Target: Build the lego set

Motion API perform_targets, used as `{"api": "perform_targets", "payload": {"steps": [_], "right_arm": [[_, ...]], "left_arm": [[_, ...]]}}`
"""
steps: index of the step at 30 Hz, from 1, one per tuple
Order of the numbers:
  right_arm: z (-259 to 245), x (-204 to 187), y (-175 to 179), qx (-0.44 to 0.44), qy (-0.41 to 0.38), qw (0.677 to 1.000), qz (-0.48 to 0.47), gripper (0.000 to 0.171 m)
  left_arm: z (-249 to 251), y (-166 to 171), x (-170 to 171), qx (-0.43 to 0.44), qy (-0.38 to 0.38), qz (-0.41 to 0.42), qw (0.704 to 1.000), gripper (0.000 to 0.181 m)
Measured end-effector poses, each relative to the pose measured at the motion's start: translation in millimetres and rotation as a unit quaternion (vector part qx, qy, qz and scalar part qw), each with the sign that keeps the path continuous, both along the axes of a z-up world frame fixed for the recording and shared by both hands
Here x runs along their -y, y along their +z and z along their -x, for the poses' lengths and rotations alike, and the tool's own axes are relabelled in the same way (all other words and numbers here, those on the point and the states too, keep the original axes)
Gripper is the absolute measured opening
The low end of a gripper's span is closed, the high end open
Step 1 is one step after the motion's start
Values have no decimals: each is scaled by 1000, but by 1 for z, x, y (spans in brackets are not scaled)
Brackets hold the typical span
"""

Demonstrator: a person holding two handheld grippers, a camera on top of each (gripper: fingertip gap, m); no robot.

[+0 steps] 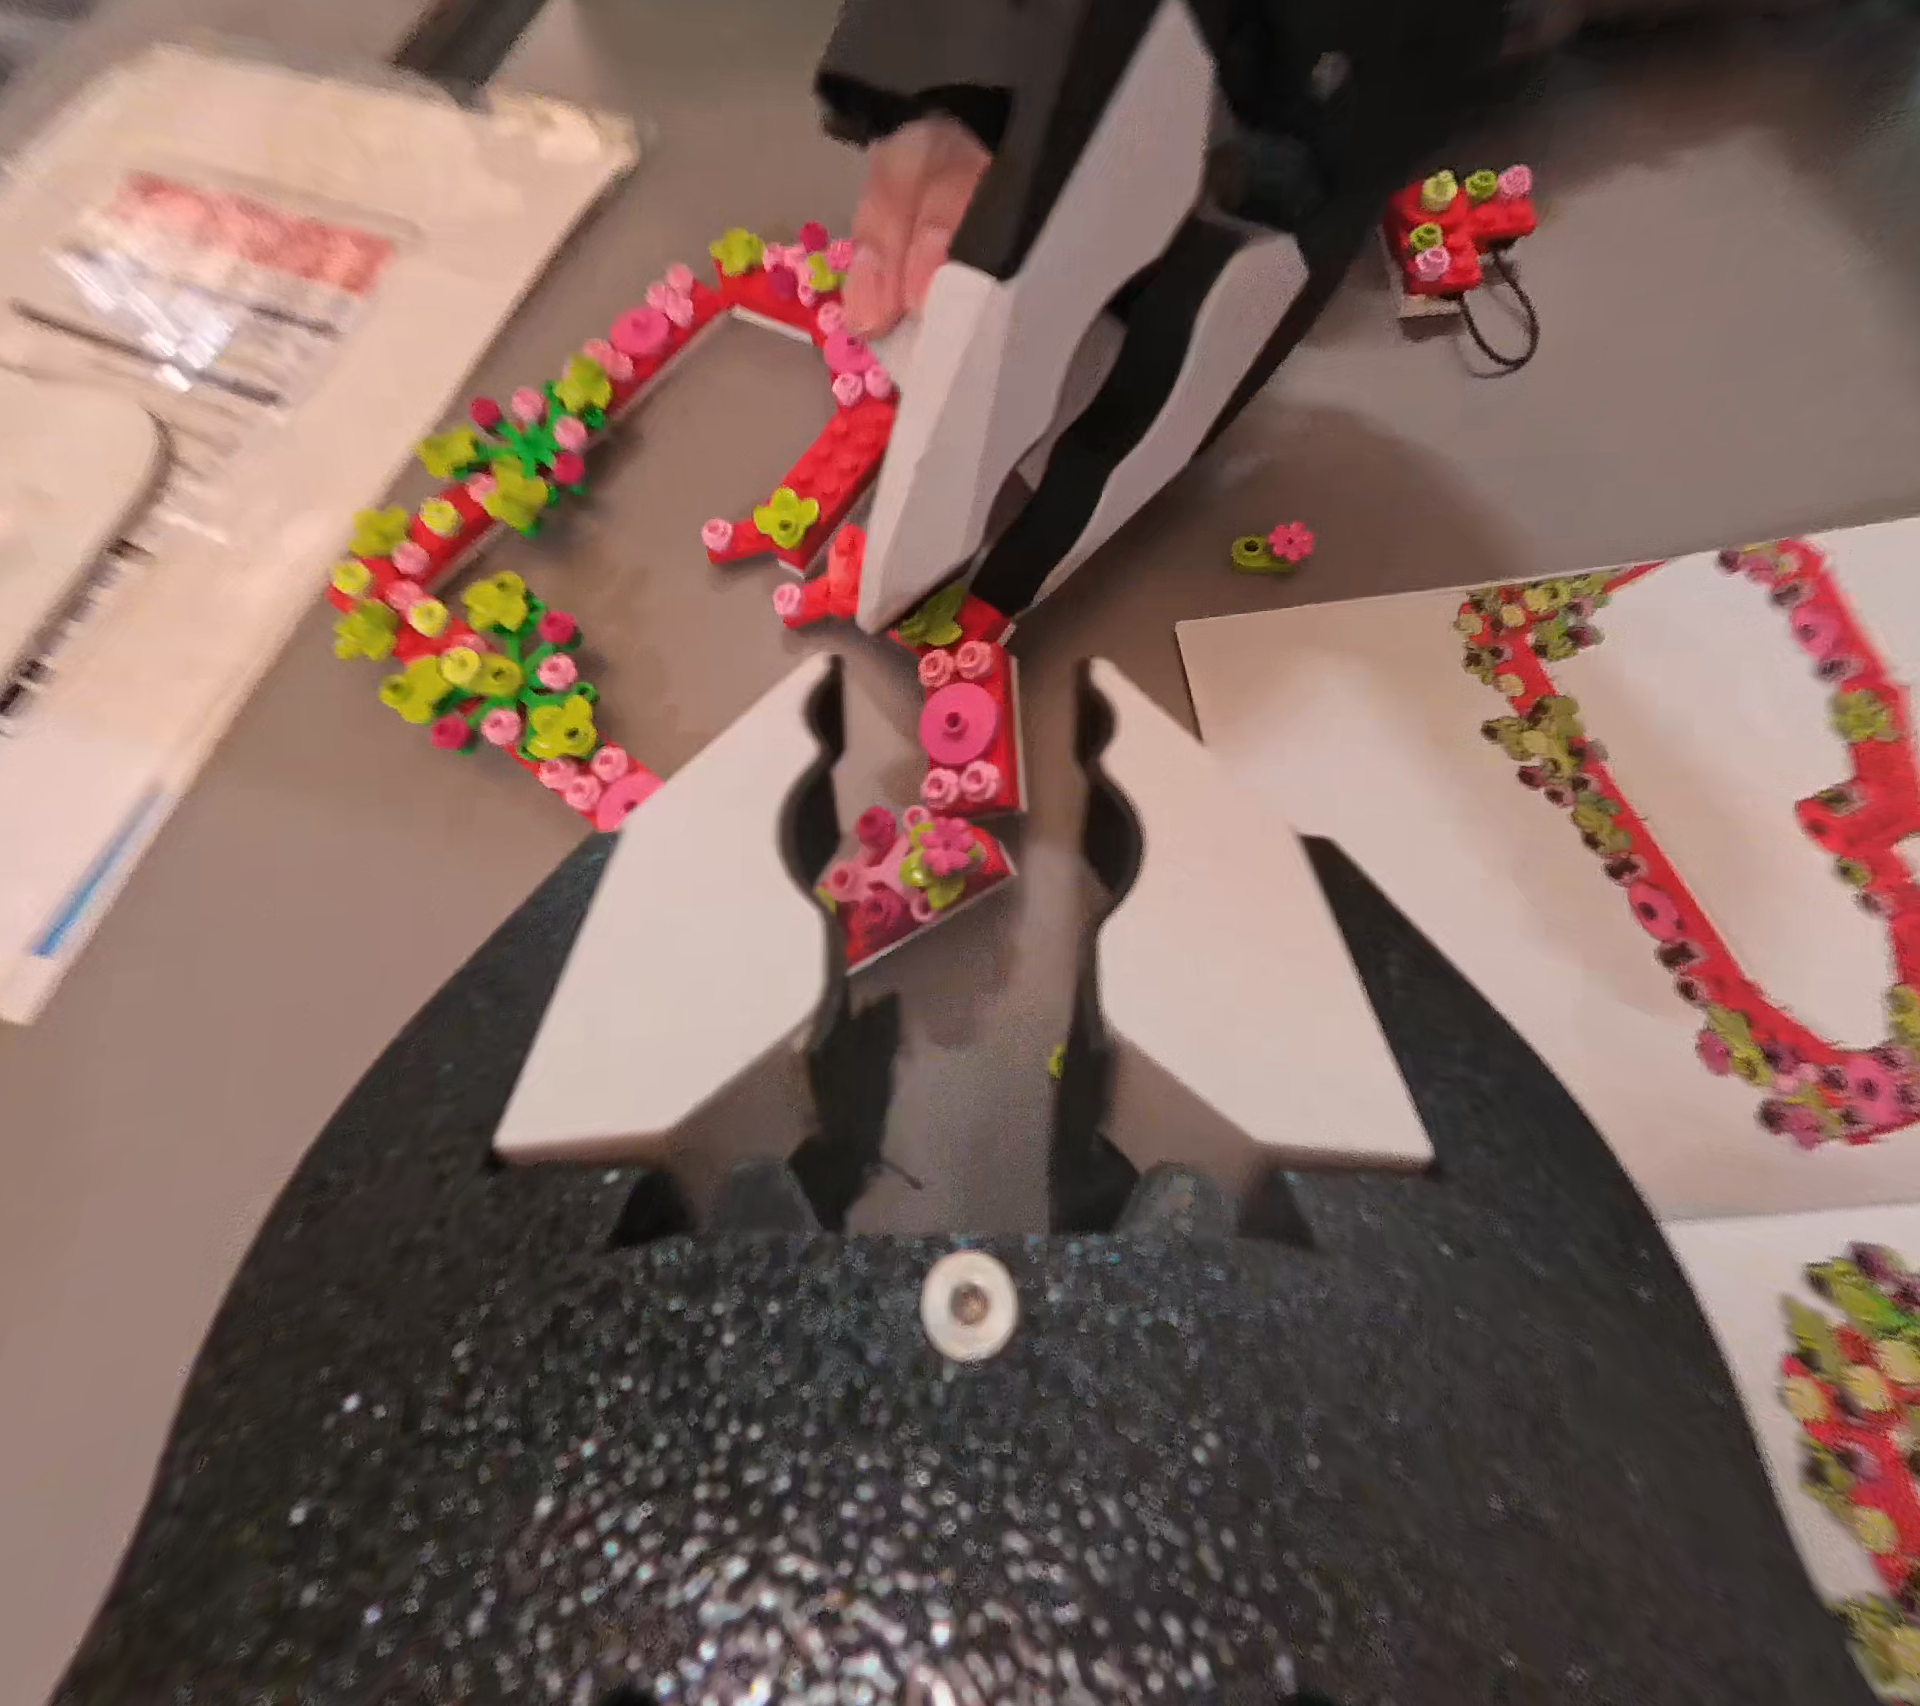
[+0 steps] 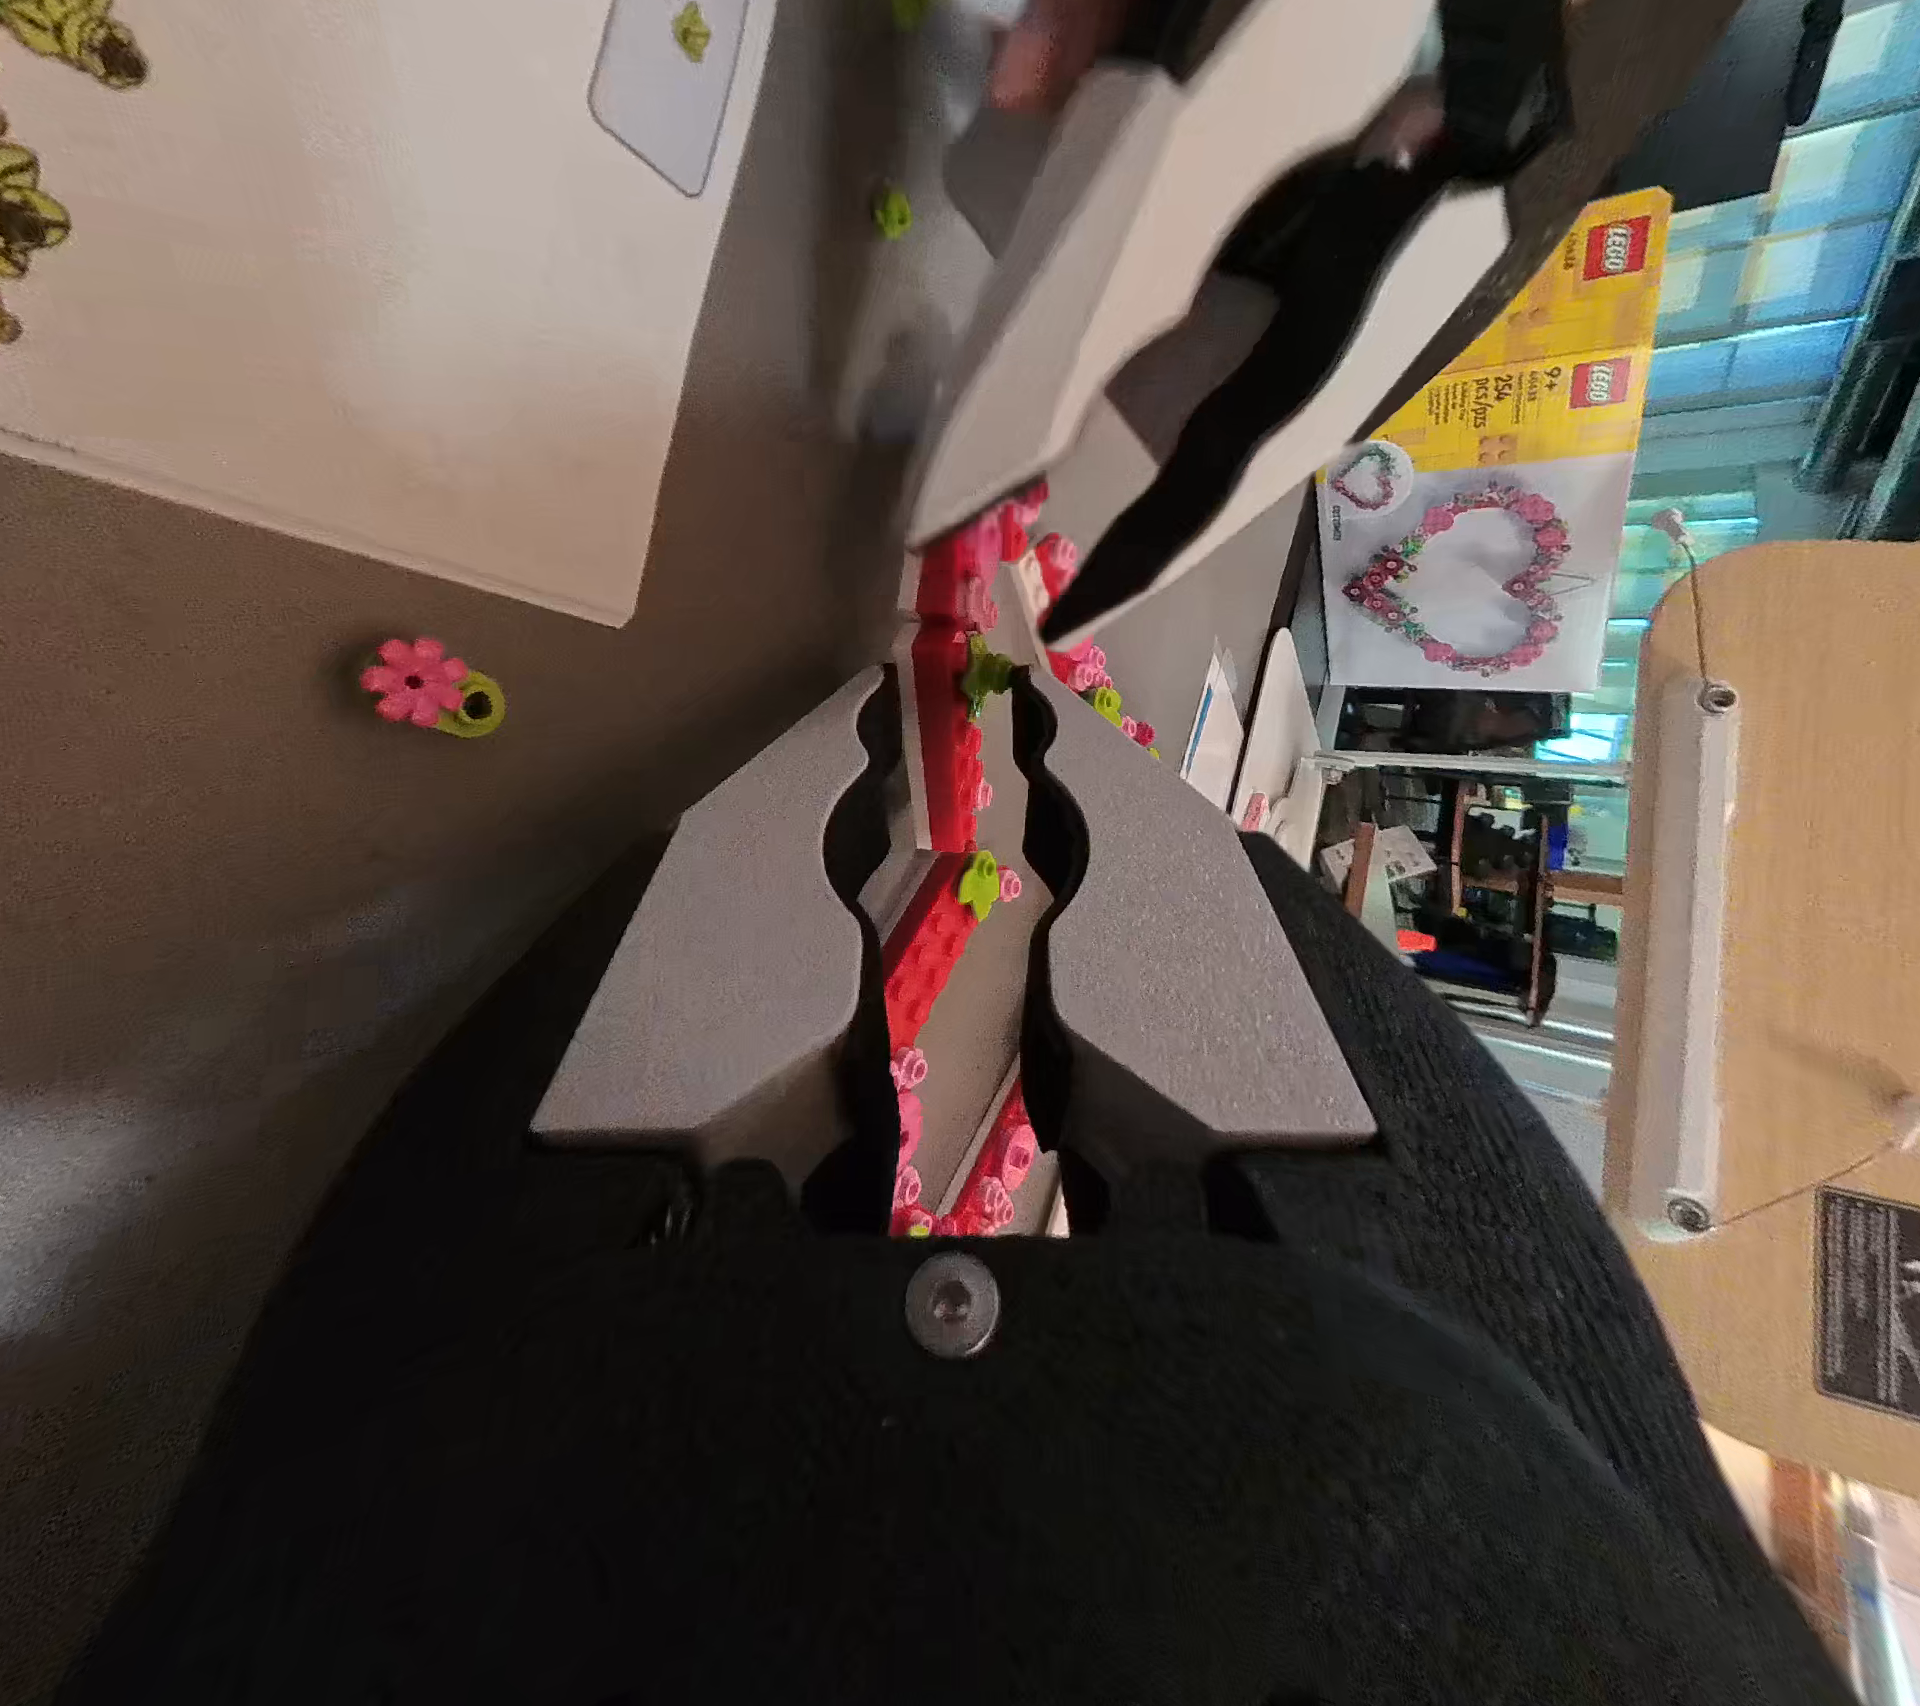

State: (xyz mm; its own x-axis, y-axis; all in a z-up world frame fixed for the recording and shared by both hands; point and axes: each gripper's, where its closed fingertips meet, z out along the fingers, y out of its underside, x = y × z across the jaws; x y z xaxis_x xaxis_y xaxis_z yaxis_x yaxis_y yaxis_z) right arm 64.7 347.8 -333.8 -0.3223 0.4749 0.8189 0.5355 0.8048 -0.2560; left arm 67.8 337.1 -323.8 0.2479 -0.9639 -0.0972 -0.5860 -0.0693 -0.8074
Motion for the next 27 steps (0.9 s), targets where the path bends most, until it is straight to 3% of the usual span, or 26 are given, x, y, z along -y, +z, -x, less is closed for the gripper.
{"api": "perform_targets", "payload": {"steps": [3, 9, 16, 20, 24, 27], "right_arm": [[1, -1, 1, -7, -6, 1000, 10, 20], [1, -2, 7, -27, -11, 999, 29, 19], [1, -2, 7, -32, -10, 999, 38, 18], [1, -2, 5, -34, -9, 998, 50, 19], [0, -3, 9, -49, -9, 997, 65, 19], [-1, -3, 9, -52, -5, 996, 71, 18]], "left_arm": [[0, 4, 4, -27, -8, -130, 991, 58], [2, 3, 0, -112, -29, -366, 923, 36], [4, 0, -5, -147, -23, -419, 896, 15], [4, -2, -6, -175, -29, -456, 872, 13], [2, 5, -5, -150, -17, -476, 866, 13], [5, 0, -12, -162, 5, -444, 881, 30]]}}
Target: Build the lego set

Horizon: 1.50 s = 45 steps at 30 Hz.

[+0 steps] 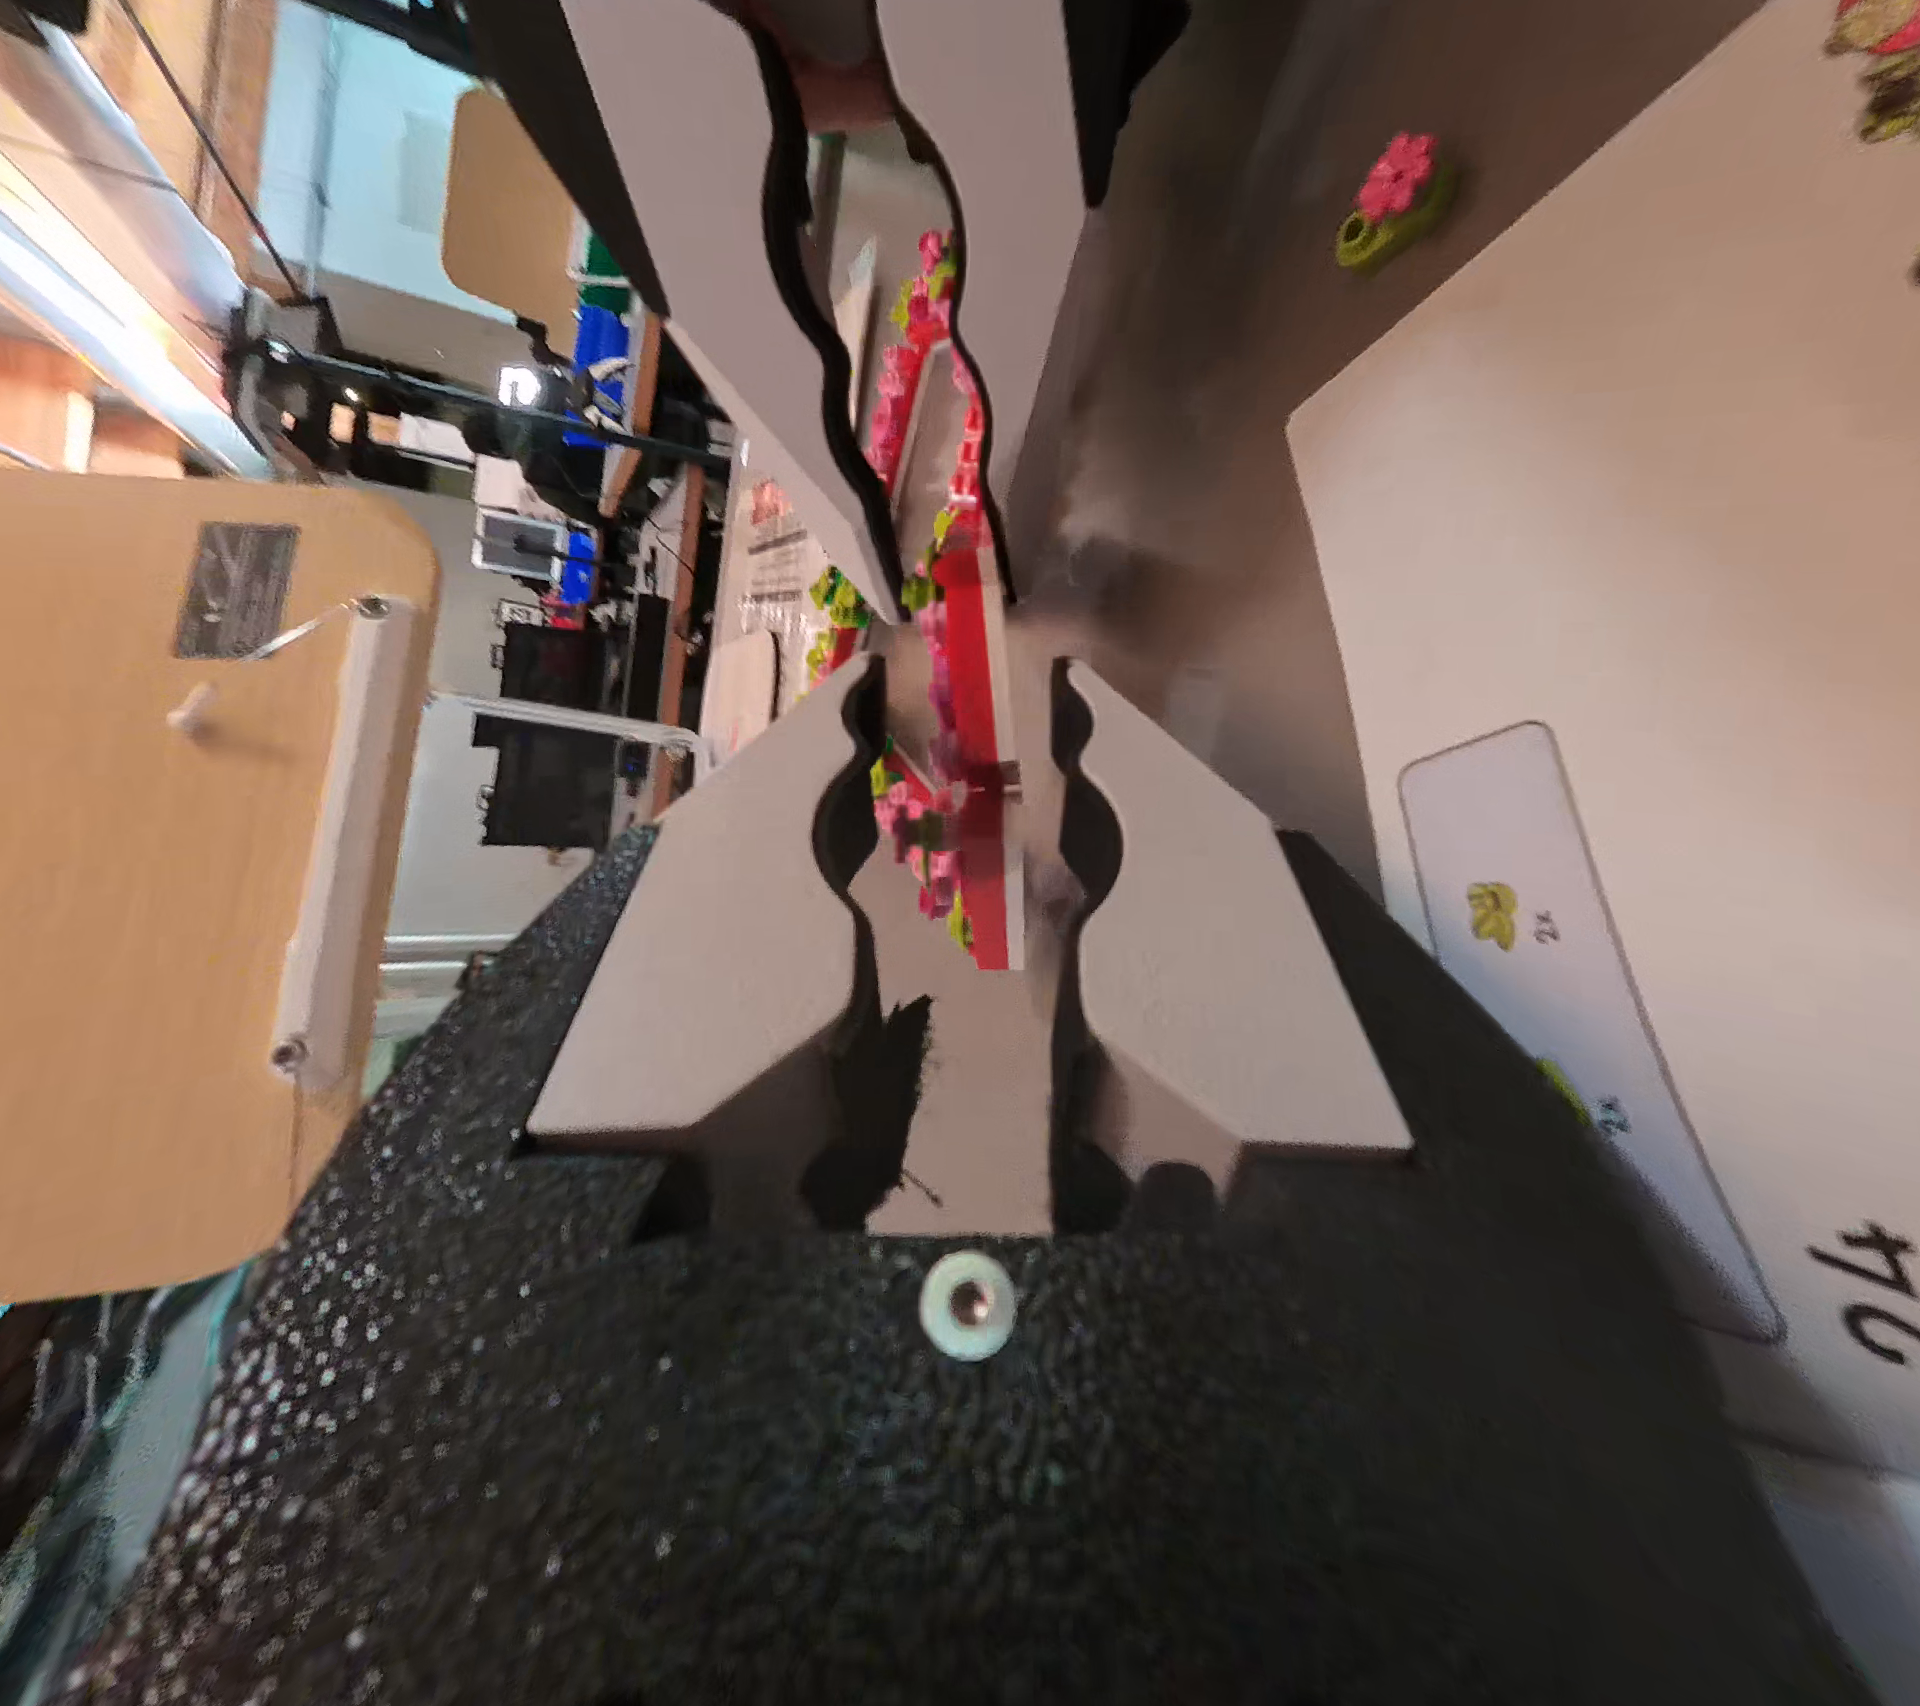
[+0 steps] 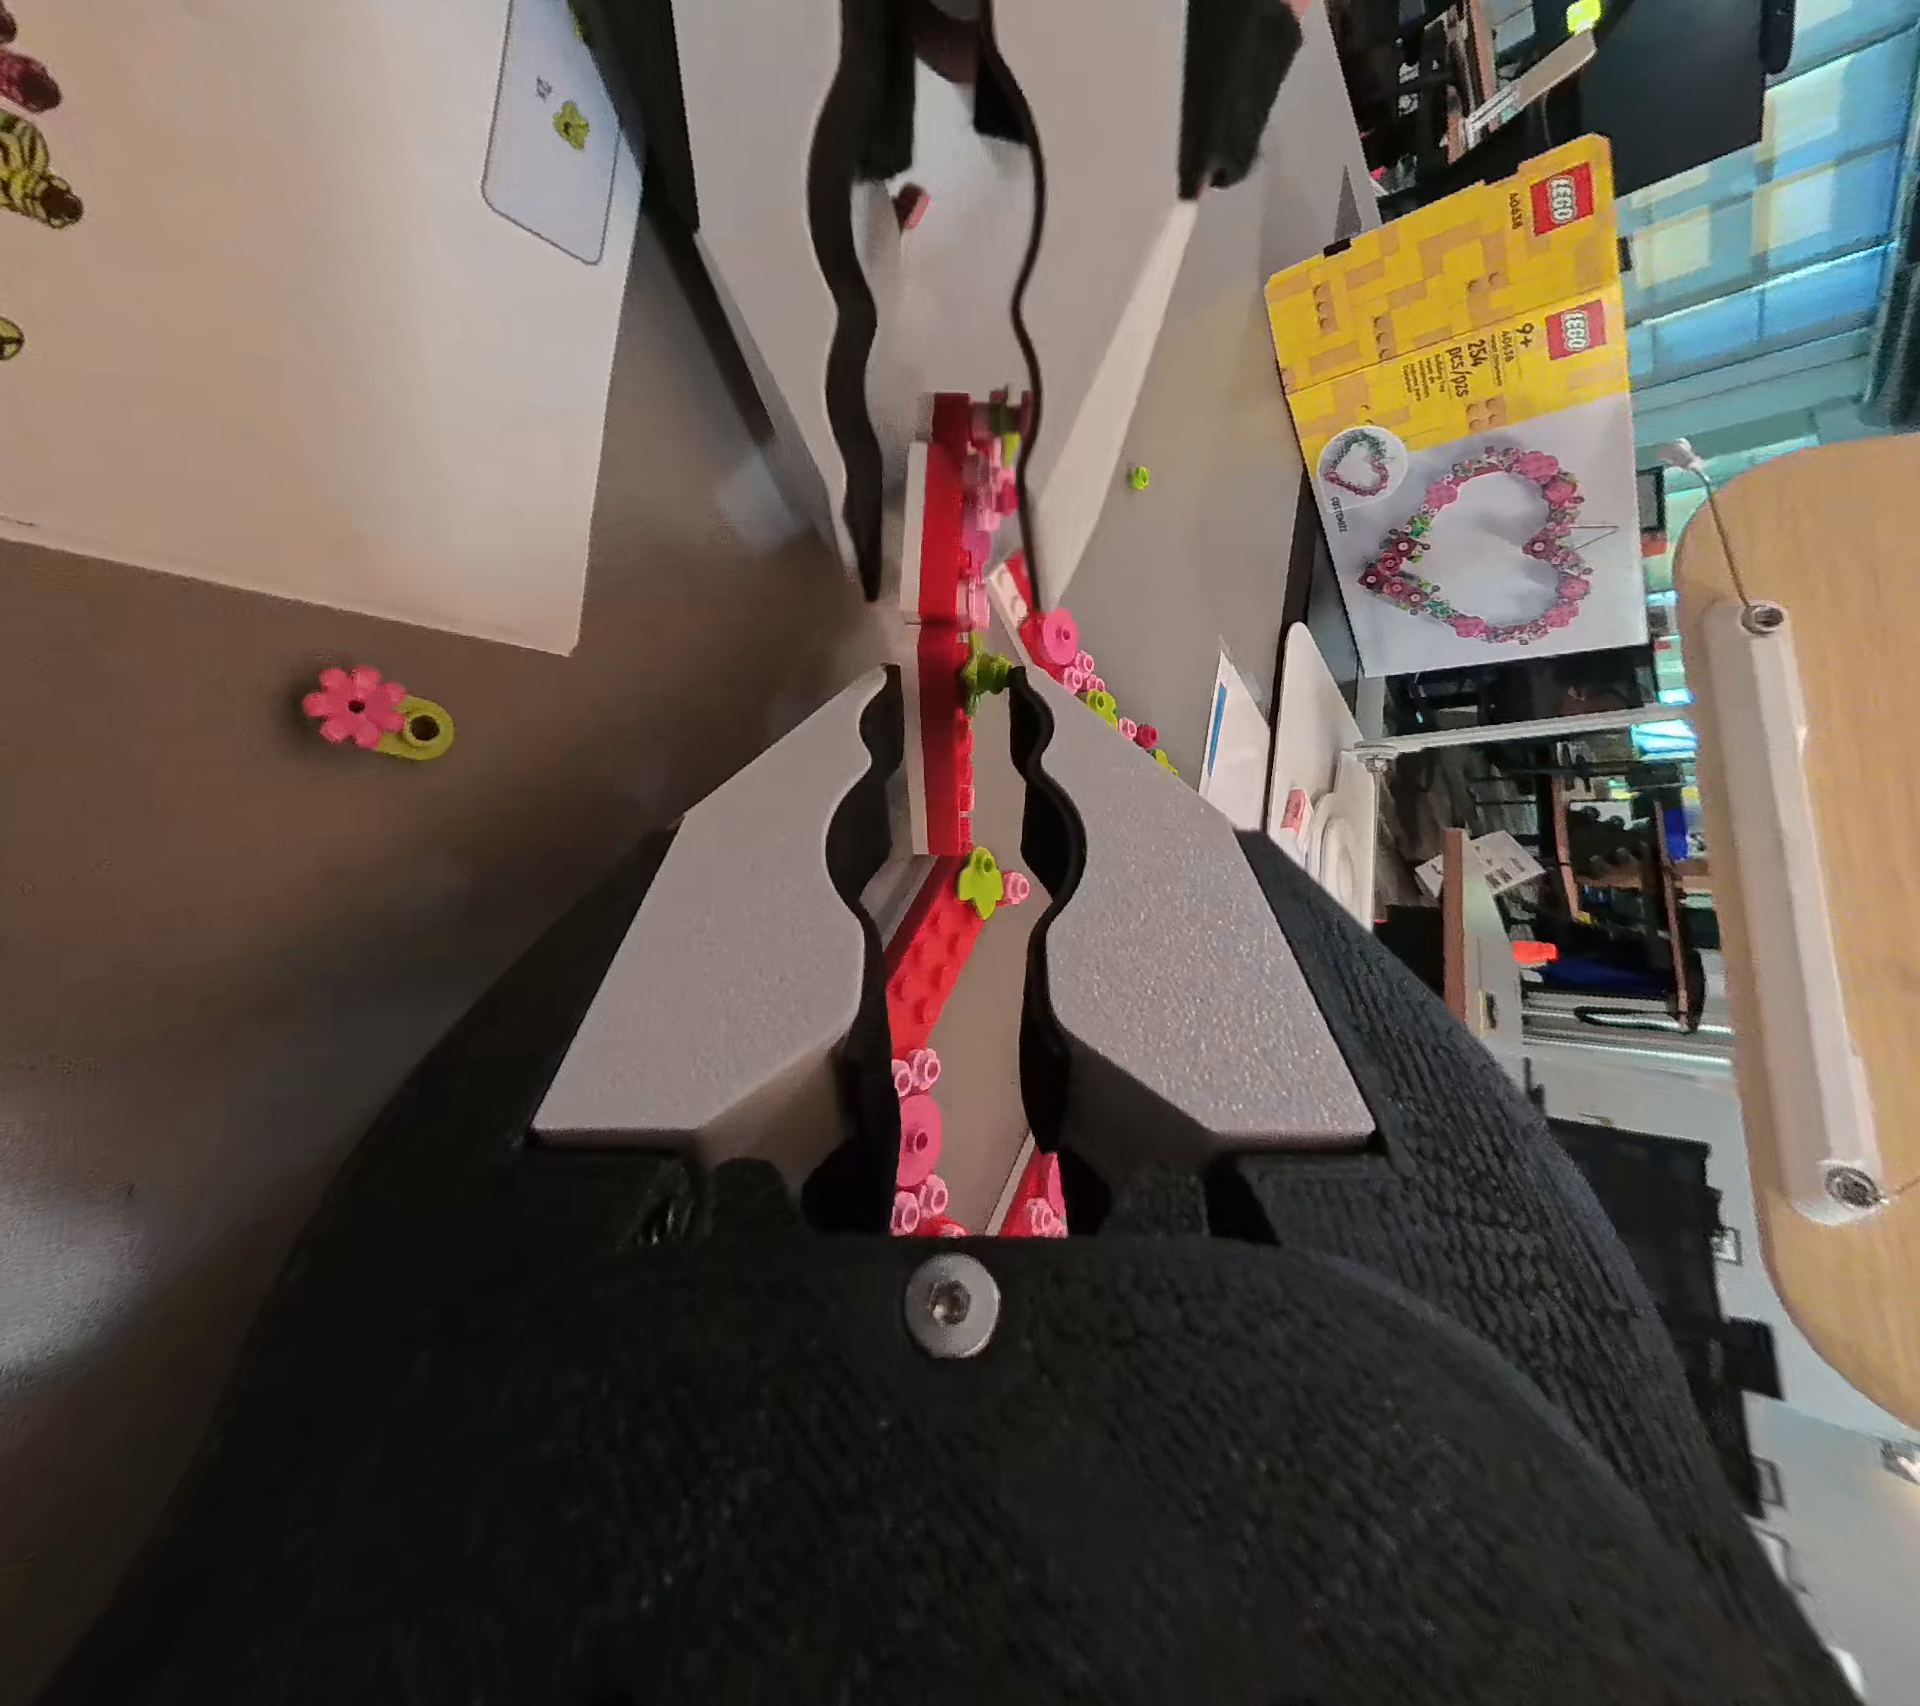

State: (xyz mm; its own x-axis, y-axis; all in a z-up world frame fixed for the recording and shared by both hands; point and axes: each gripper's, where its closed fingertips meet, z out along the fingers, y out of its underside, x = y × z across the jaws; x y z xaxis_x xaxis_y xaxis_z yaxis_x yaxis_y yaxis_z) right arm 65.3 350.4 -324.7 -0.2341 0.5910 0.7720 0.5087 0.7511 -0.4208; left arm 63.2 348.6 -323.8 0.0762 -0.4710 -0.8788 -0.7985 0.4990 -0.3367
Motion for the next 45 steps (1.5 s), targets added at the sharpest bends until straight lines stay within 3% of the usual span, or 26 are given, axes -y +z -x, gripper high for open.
{"api": "perform_targets", "payload": {"steps": [5, 14, 26, 45], "right_arm": [[0, 2, -1, -2, 10, 1000, -11, 19], [-1, 9, -5, -16, 26, 995, 90, 22], [-1, 11, -3, -22, 27, 981, 192, 21], [-1, 11, -3, 12, 19, 988, 152, 18]], "left_arm": [[3, -4, -3, -5, 14, 8, 1000, 16], [0, -1, 3, -41, -19, -61, 997, 13], [-1, -2, 3, 23, -22, 25, 999, 13], [0, -2, 3, 20, -30, 38, 999, 14]]}}
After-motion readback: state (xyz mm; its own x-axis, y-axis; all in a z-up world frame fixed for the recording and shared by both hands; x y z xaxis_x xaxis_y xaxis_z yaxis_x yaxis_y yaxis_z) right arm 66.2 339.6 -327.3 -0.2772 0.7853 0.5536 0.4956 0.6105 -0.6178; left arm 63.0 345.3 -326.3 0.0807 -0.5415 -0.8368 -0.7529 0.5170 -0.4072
